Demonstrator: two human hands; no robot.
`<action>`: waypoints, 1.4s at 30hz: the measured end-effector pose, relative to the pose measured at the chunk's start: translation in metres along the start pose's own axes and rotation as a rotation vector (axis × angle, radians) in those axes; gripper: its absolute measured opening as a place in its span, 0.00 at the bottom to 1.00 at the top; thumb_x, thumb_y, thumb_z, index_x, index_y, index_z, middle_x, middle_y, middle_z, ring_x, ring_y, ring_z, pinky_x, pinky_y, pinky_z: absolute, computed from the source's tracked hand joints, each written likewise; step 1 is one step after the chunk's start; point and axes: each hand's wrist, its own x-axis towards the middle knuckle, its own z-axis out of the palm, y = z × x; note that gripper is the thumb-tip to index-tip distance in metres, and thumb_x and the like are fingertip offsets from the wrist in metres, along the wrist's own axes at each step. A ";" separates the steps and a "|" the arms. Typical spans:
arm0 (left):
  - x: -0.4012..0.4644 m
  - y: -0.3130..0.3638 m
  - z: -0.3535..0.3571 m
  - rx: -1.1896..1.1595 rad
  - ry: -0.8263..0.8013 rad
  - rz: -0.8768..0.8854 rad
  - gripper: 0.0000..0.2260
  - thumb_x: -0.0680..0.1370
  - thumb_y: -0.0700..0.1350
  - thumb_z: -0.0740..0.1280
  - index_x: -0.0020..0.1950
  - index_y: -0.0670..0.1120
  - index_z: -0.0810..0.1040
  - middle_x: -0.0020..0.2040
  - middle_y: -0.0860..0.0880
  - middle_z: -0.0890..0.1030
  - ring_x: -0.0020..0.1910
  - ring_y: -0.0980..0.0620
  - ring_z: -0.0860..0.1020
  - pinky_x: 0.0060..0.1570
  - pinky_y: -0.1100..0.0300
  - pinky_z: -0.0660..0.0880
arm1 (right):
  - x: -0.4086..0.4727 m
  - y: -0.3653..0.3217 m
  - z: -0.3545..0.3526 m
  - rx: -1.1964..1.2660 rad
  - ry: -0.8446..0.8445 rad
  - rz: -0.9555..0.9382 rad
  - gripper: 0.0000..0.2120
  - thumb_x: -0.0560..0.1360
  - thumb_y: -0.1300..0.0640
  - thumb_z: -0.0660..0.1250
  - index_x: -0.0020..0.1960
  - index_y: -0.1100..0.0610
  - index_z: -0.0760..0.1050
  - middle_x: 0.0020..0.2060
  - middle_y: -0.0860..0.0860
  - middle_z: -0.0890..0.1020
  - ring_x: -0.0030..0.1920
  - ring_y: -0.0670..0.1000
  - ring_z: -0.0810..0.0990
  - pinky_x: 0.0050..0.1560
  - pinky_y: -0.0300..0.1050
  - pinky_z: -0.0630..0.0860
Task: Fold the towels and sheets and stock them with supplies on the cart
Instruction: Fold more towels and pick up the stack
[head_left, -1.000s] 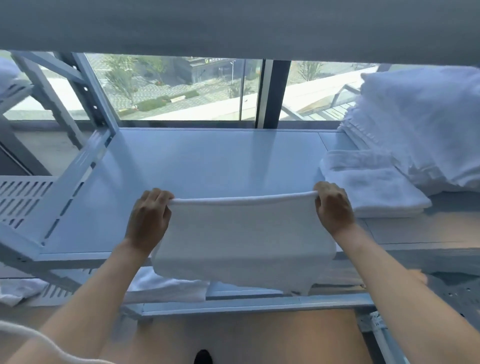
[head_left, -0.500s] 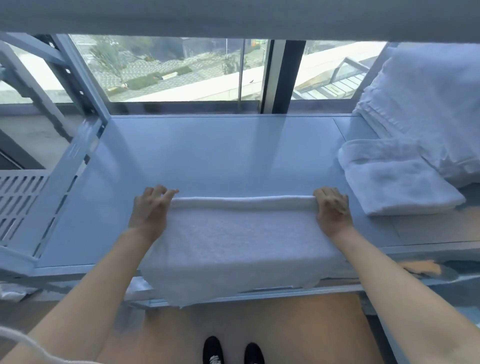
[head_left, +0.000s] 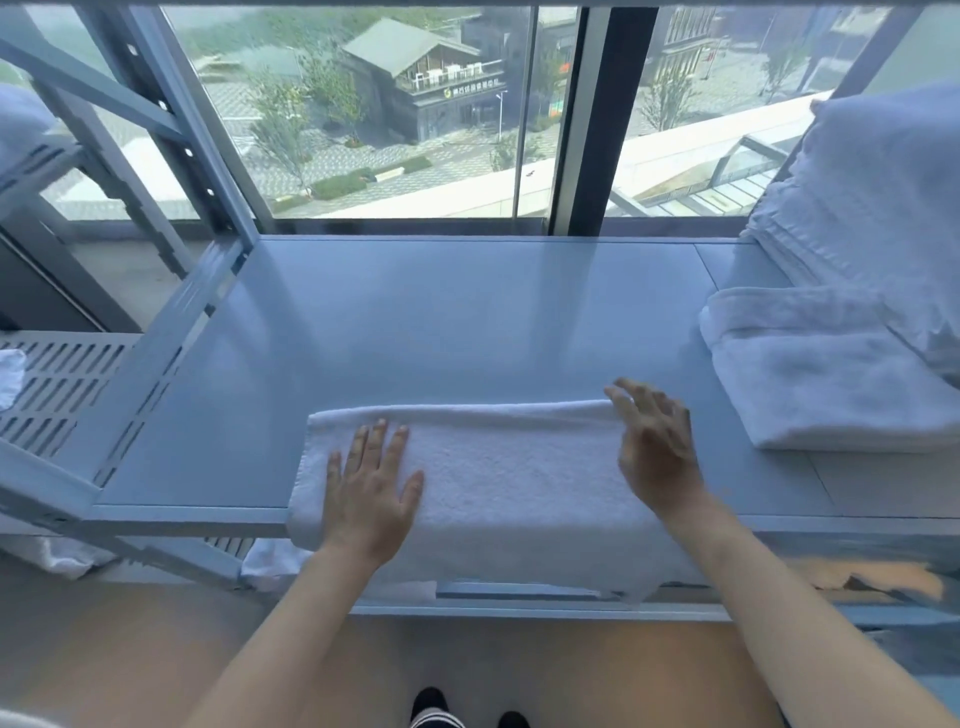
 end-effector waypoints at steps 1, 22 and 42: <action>0.000 0.000 0.000 -0.006 0.000 0.000 0.35 0.79 0.66 0.39 0.84 0.56 0.50 0.85 0.52 0.48 0.83 0.50 0.45 0.80 0.44 0.42 | -0.010 -0.013 0.003 0.073 -0.068 -0.042 0.28 0.73 0.67 0.65 0.73 0.56 0.73 0.74 0.54 0.73 0.74 0.59 0.70 0.71 0.60 0.66; 0.125 0.013 0.000 -0.006 -0.046 0.032 0.30 0.83 0.62 0.50 0.84 0.57 0.49 0.85 0.54 0.47 0.83 0.53 0.44 0.80 0.45 0.41 | 0.074 0.043 0.044 -0.043 -0.425 0.024 0.32 0.83 0.35 0.48 0.84 0.42 0.47 0.83 0.41 0.47 0.83 0.46 0.44 0.81 0.55 0.43; -0.027 0.129 0.027 0.096 -0.121 0.183 0.32 0.79 0.70 0.37 0.82 0.63 0.36 0.82 0.53 0.31 0.79 0.45 0.27 0.76 0.35 0.33 | 0.078 0.038 0.035 -0.036 -0.089 0.109 0.17 0.81 0.60 0.61 0.68 0.57 0.77 0.72 0.53 0.76 0.72 0.55 0.74 0.70 0.54 0.66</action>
